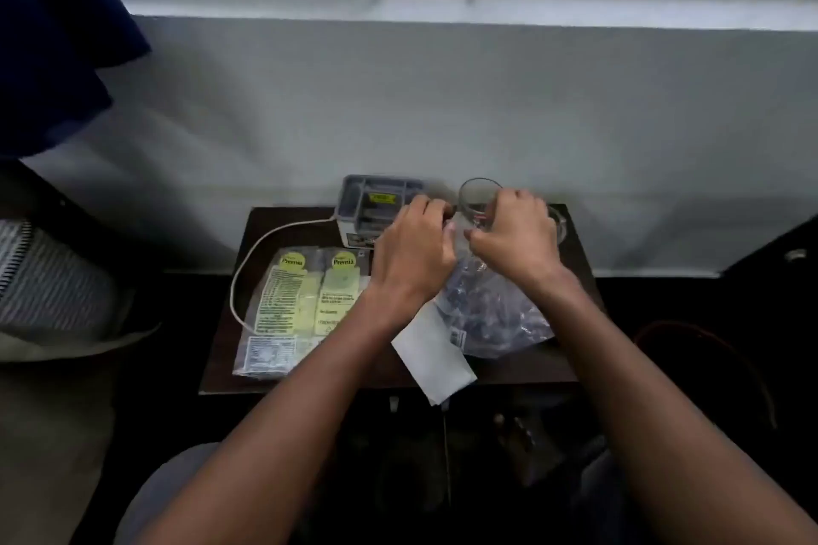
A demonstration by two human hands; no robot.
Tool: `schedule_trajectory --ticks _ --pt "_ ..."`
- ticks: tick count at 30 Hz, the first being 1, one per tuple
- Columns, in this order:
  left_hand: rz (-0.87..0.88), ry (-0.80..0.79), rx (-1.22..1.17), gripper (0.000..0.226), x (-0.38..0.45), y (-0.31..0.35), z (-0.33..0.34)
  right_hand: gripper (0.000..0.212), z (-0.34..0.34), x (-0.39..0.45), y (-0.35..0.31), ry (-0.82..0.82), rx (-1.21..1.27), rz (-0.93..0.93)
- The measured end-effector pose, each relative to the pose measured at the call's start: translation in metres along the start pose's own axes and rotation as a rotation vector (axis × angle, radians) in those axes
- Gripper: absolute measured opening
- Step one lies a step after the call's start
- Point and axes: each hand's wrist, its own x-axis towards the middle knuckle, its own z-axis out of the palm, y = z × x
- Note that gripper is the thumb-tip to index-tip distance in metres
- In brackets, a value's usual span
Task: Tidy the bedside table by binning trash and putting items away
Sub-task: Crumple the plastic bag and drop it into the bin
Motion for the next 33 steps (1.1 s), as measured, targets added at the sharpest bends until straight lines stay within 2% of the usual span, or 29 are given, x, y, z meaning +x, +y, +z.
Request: schedule_trajectory --ticks 2,5,9,12,14,16,18,22,23,25,27,30,33 --pt "-0.075 -0.069 0.025 0.028 0.004 -0.001 0.003 0.026 -0.004 0.006 0.012 -0.020 -0.008 0.000" --pt "-0.196 -0.180 0.097 0.032 0.007 -0.003 0.005 0.037 -0.004 0.010 0.034 -0.083 0.037 0.073" --pt "-0.313 -0.299 0.144 0.055 0.008 -0.002 0.006 0.033 -0.007 0.010 0.035 -0.298 0.091 0.111" --pt "-0.380 -0.398 0.087 0.071 0.003 -0.005 0.010 0.027 -0.007 0.010 0.037 -0.400 0.184 0.131" --pt "-0.425 -0.476 0.012 0.079 0.001 -0.008 0.014 0.020 -0.004 0.008 0.040 -0.396 0.242 0.143" --pt "-0.453 -0.510 -0.024 0.087 0.000 -0.010 0.014 0.021 -0.003 0.005 0.042 -0.348 0.302 0.157" --pt "-0.449 -0.496 0.000 0.090 0.002 -0.011 0.006 0.025 -0.006 0.004 0.042 -0.333 0.384 0.146" --pt "-0.514 -0.403 -0.036 0.086 -0.001 -0.013 -0.026 0.037 -0.018 -0.004 0.037 -0.350 0.988 0.065" --pt "-0.539 -0.364 -0.074 0.084 -0.006 -0.014 -0.034 0.038 -0.020 -0.005 0.033 -0.339 1.073 0.018" --pt "-0.592 -0.311 -0.164 0.084 -0.017 -0.015 -0.046 0.037 -0.025 -0.009 0.018 -0.291 1.151 -0.069" --pt "-0.688 -0.295 -0.359 0.090 -0.027 -0.019 -0.056 0.032 -0.026 -0.013 0.000 -0.260 1.199 -0.128" --pt "-0.762 -0.198 -0.706 0.097 -0.036 -0.032 -0.071 0.027 -0.019 -0.021 -0.027 -0.255 1.264 -0.138" --pt "-0.784 -0.043 -0.887 0.100 -0.037 -0.068 -0.091 0.032 -0.009 -0.027 -0.051 -0.317 1.249 -0.117"
